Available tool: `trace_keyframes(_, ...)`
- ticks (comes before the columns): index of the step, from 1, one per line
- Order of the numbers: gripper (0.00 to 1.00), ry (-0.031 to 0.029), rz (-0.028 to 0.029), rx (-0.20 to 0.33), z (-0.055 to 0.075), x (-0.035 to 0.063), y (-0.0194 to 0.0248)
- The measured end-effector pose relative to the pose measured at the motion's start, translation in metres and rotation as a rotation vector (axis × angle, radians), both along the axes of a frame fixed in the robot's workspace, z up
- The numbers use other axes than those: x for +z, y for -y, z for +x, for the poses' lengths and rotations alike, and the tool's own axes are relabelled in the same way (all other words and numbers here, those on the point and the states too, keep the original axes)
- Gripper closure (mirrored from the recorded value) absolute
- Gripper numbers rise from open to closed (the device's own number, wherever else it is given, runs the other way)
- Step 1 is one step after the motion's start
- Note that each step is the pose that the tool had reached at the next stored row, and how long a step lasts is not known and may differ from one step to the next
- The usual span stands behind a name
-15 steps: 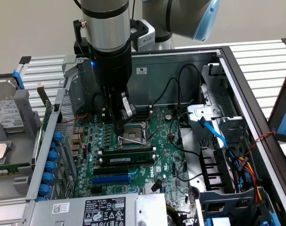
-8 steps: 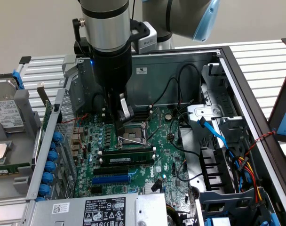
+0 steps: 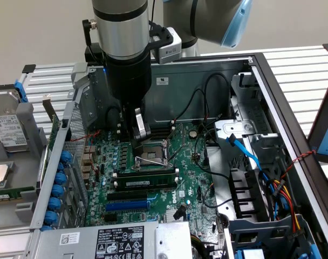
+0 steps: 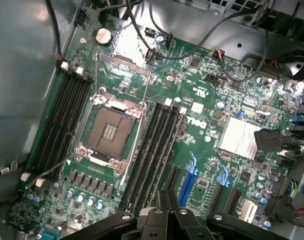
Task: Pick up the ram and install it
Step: 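Press down the ram until it locks into place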
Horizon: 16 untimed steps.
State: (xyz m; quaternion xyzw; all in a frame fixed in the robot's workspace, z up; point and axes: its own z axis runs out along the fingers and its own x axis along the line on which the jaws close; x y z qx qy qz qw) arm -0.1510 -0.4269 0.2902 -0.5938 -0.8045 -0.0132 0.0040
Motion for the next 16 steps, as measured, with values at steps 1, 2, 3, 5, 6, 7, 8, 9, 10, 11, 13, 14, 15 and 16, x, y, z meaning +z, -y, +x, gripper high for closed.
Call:
trace_keyframes(1,0.89,0.0,0.0,0.0,0.0,0.0,0.0)
trace_keyframes(2,0.89,0.0,0.0,0.0,0.0,0.0,0.0)
trace_keyframes(3,0.89,0.0001,0.0,0.0,0.0,0.0,0.0)
trace_keyframes(5,0.89,0.0001,0.0,0.003,0.0,0.0,0.0)
trace_keyframes(6,0.89,0.0001,0.0001,0.013,0.0,0.0,0.0)
trace_keyframes(7,0.89,0.0,0.0,0.027,-0.0001,0.0,0.0)
trace_keyframes(8,0.89,0.0,0.0,0.045,-0.0001,0.0,0.0)
trace_keyframes(9,0.89,0.0002,0.0001,0.063,0.0,-0.0001,0.0)
trace_keyframes(10,0.89,0.0002,0.0001,0.081,0.0,-0.0001,0.0)
trace_keyframes(11,0.89,0.0002,0.0001,0.099,0.0,-0.0001,0.0)
trace_keyframes(13,0.89,0.0001,0.0001,0.136,0.0,0.0,0.0)
trace_keyframes(14,0.89,0.0001,0.0001,0.155,0.0,0.0,0.0)
trace_keyframes(15,0.89,0.0001,0.0001,0.173,0.0,0.0,0.0)
trace_keyframes(16,0.89,0.0001,0.0,0.191,0.0,0.0,0.0)
